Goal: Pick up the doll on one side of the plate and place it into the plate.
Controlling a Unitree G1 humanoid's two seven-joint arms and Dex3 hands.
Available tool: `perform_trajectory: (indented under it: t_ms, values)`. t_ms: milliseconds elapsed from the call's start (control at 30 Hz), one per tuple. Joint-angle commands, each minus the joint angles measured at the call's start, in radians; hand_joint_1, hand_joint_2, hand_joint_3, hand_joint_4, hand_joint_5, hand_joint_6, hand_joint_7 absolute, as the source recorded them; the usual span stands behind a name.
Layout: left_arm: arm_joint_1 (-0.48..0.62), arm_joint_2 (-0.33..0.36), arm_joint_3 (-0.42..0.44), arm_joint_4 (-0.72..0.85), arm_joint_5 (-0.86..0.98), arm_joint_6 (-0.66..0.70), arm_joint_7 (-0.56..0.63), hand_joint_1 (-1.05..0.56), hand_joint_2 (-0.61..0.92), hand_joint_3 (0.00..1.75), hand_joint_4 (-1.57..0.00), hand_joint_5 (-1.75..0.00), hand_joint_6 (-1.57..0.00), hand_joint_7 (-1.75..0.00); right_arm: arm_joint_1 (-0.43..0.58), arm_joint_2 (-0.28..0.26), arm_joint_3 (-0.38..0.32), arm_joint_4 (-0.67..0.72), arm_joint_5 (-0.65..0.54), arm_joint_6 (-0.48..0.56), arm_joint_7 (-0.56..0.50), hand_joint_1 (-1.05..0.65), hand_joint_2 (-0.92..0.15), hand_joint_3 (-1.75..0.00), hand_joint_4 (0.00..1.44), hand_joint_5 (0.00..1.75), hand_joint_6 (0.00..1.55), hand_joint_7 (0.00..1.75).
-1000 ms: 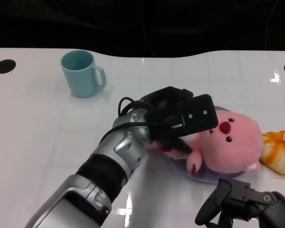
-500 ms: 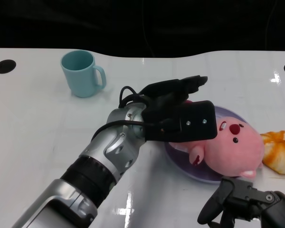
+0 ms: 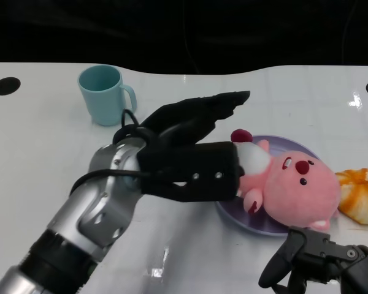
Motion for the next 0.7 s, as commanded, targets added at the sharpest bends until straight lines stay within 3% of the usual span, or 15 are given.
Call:
perform_trajectory:
  t_ms: [33, 533, 567, 600, 700]
  values:
    - [0.043, 0.037, 0.033, -0.073, -0.028, -0.003, -0.033, -0.92, 0.92, 0.44, -0.06, -0.06, -0.08, -0.03, 0.001, -0.008, -0.009, 0.000, 0.003, -0.009, 0.004, -0.26, -0.76, -0.68, 0.65, 1.60, 0.58, 1.31]
    - [0.286, 0.119, 0.169, -0.310, -0.181, -0.057, -0.043, -0.75, 0.92, 0.29, -0.16, -0.25, -0.23, -0.09, -0.001, -0.006, -0.010, 0.004, 0.005, -0.009, 0.010, -0.26, -0.76, -0.68, 0.65, 1.60, 0.58, 1.31]
    - [0.306, 0.119, 0.179, -0.317, -0.189, -0.072, -0.033, -0.71, 0.92, 0.27, -0.18, -0.28, -0.25, -0.09, -0.001, -0.006, -0.010, 0.005, 0.006, -0.009, 0.010, -0.26, -0.76, -0.68, 0.65, 1.60, 0.58, 1.31]
    - [0.325, 0.115, 0.189, -0.324, -0.199, -0.083, -0.024, -0.66, 0.92, 0.23, -0.18, -0.45, -0.30, -0.09, -0.002, -0.006, -0.010, 0.006, 0.006, -0.009, 0.010, -0.26, -0.76, -0.68, 0.65, 1.60, 0.58, 1.31]
    - [0.372, 0.099, 0.214, -0.345, -0.235, -0.094, -0.013, -0.58, 0.92, 0.18, -0.14, -0.73, -0.38, -0.07, -0.005, -0.007, -0.013, 0.011, 0.009, -0.013, 0.013, -0.25, -0.75, -0.68, 0.65, 1.60, 0.58, 1.31]
